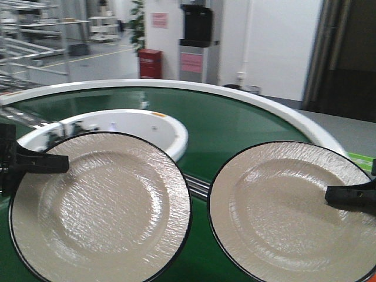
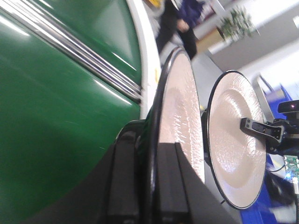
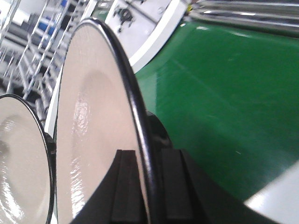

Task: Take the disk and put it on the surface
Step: 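Hold both plates while the base drives to the steel counter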

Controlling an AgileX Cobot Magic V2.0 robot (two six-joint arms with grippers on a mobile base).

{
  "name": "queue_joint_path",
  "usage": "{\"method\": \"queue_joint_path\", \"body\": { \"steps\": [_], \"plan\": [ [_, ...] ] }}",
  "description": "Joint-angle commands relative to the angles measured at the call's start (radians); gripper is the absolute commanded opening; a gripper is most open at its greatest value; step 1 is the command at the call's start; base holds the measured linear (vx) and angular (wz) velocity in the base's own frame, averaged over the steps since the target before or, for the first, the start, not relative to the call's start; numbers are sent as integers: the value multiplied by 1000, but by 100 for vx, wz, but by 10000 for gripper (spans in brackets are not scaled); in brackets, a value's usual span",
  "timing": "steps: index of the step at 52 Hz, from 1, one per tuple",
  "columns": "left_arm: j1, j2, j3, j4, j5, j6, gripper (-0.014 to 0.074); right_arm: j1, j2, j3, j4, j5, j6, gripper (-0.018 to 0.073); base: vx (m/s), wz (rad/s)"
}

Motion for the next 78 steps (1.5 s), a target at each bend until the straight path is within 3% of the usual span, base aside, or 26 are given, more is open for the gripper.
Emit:
{"method": "queue_joint_path", "body": {
  "steps": [1,78],
  "plan": [
    [-3,-34,-31,-145,3,-16,-5,-4,-36,-31,125,13,-1,-9,-17,-65],
    [-3,-34,-31,-145,3,-16,-5,-4,-36,-31,125,13,-1,-9,-13,-58]
  ]
}}
